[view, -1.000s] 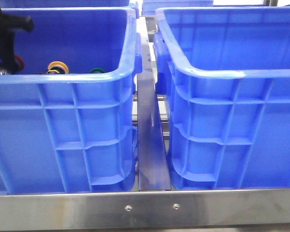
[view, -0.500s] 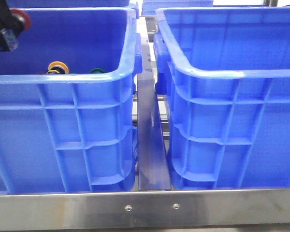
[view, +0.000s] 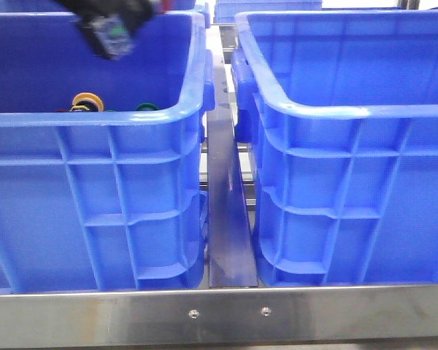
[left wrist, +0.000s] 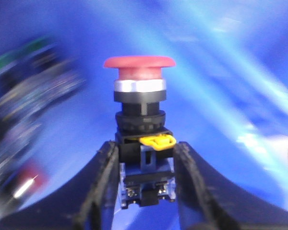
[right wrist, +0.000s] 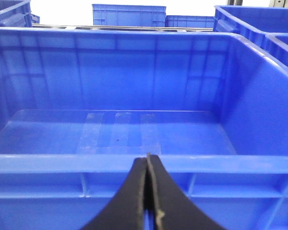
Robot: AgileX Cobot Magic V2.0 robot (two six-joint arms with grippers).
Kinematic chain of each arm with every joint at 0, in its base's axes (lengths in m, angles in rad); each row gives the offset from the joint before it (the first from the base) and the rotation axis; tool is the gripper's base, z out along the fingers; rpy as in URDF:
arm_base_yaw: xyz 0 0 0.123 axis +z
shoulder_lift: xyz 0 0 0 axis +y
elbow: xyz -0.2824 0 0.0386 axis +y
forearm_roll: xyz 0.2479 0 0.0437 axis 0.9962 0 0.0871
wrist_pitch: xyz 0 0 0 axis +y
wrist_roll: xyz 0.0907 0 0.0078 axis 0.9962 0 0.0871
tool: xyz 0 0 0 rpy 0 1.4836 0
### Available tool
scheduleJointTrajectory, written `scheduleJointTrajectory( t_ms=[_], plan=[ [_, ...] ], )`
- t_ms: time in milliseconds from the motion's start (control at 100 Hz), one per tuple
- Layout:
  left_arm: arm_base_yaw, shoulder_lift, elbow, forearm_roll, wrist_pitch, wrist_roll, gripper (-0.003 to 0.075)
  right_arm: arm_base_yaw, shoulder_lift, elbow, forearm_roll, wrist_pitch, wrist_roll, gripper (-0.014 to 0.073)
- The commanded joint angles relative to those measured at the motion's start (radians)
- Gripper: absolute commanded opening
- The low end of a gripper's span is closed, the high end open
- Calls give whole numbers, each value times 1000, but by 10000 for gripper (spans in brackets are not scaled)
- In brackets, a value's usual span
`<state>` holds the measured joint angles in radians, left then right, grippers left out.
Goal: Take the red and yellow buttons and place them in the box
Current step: 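Carry the red button with the left gripper toward the bins' shared edge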
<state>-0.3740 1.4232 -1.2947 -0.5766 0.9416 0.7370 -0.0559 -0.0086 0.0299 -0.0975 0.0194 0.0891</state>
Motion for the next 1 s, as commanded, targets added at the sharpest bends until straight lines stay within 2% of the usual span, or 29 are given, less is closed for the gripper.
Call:
scheduleJointTrajectory(
  t_ms=[0, 250, 430, 690, 990],
  plan=[
    [-71, -40, -26, -59, -27, 70, 167, -5, -22, 3, -7, -84, -8, -68],
    [-184, -40, -26, -59, -9, 181, 167, -5, -22, 3, -7, -84, -8, -68],
    [-194, -40, -26, -61, 4, 181, 167, -5, -22, 3, -7, -86, -8, -68],
    [-194, -40, -26, -61, 9, 181, 167, -5, -22, -16, -6, -164, 9, -68],
    [-194, -40, -26, -61, 9, 181, 167, -5, 14, -245, -7, 57, 33, -68]
  ],
)
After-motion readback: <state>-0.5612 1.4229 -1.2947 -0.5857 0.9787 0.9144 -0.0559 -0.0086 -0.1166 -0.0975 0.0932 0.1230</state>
